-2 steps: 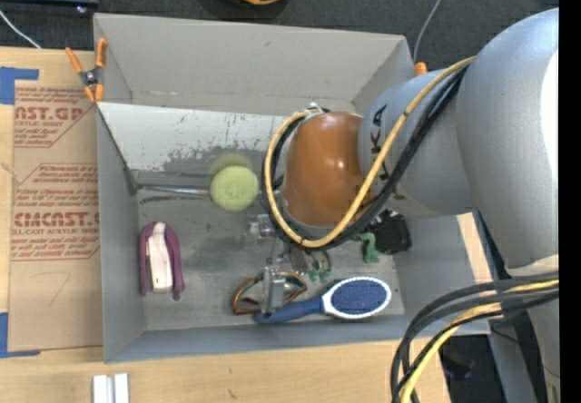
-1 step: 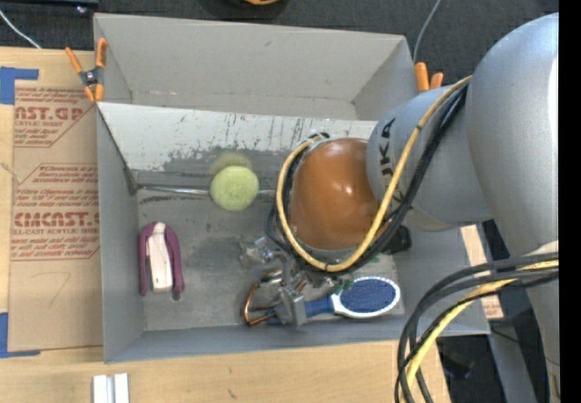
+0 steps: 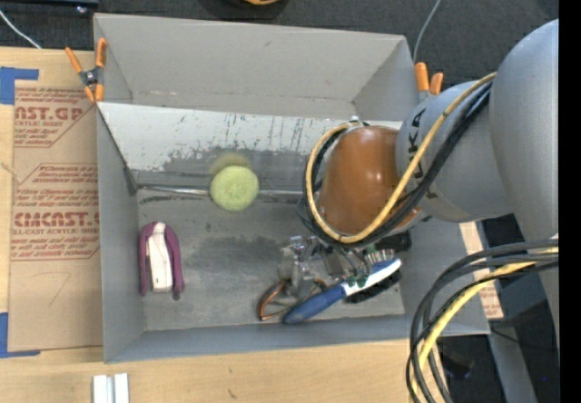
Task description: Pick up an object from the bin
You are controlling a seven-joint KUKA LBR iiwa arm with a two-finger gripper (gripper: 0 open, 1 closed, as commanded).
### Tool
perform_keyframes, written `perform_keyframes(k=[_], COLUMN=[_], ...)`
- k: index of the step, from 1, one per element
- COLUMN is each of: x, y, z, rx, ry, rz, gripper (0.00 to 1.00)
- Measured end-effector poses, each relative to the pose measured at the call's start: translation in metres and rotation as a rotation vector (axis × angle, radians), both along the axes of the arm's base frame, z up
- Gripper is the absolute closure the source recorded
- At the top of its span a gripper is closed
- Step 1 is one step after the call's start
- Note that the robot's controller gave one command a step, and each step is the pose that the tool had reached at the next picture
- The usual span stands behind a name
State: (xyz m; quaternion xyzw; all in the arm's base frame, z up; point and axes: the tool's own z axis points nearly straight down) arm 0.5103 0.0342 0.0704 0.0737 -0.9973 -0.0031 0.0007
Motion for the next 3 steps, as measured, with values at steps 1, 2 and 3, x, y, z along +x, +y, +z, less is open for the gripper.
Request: perform_keyframes(k=[1,2,3], x=[0.000,-0.001,-0.003], y=[0.000,0.000,0.000], z=[0.000,0.003,0.023], rx=[0.000,0.000,0.000], ry=[0.000,0.004,0.009], rz=[0.000,0.000,0.000], gripper=[1.00,1.00,1.00])
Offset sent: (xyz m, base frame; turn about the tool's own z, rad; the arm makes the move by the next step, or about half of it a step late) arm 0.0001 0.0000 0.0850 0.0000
